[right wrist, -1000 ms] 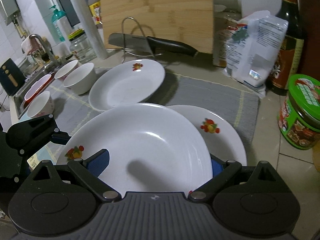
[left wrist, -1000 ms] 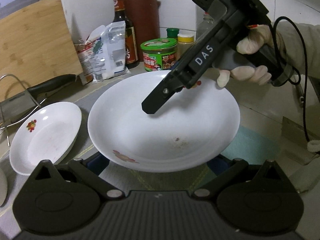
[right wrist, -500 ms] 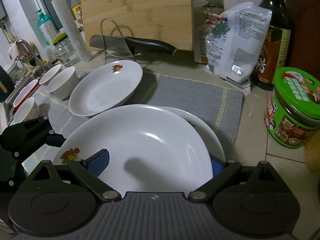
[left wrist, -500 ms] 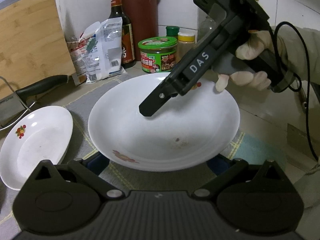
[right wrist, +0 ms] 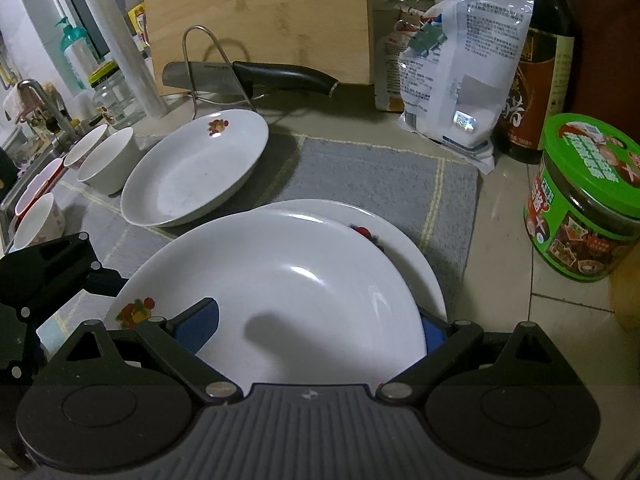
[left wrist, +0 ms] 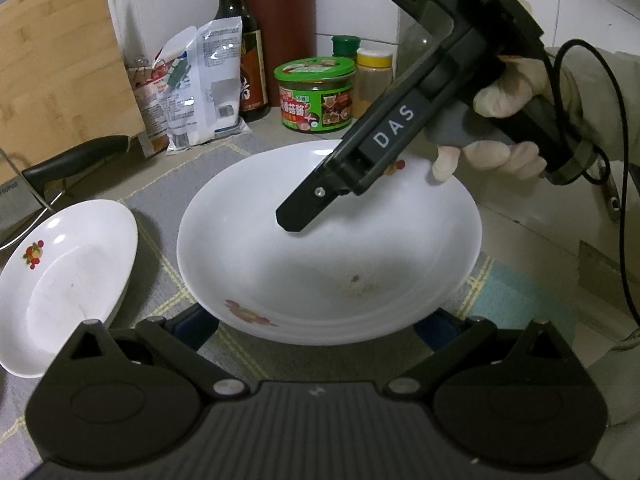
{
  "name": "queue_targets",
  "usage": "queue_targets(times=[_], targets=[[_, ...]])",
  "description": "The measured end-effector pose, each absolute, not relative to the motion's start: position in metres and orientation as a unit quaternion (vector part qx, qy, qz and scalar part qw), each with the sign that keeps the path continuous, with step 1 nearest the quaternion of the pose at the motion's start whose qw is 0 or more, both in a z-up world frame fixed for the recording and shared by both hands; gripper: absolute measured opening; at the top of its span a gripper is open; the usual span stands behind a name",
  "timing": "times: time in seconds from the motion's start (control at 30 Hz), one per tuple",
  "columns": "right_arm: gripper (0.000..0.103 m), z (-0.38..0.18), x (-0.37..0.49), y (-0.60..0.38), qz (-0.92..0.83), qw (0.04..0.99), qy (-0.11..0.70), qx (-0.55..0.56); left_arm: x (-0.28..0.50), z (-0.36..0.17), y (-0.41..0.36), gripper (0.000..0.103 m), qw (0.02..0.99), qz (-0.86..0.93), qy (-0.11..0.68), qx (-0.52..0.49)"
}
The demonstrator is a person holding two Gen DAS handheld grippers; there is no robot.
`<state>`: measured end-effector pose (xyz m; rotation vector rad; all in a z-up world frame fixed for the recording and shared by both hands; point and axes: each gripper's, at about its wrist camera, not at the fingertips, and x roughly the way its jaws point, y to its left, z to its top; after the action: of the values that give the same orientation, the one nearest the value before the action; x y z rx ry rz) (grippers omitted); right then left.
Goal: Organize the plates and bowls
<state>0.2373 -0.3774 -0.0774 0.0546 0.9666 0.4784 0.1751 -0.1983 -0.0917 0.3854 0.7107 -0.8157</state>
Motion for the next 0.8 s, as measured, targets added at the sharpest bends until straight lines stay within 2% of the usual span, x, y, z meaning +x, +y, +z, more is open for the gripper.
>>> queue_targets(times=[0.8], targets=[[0.102,-0.0733,0.2364,-0.3777,0.202,0.857,0.471,0.039,0.1827,-0.0944,-0.2015,0.101,0.834,-0.372,0.351,0.206]])
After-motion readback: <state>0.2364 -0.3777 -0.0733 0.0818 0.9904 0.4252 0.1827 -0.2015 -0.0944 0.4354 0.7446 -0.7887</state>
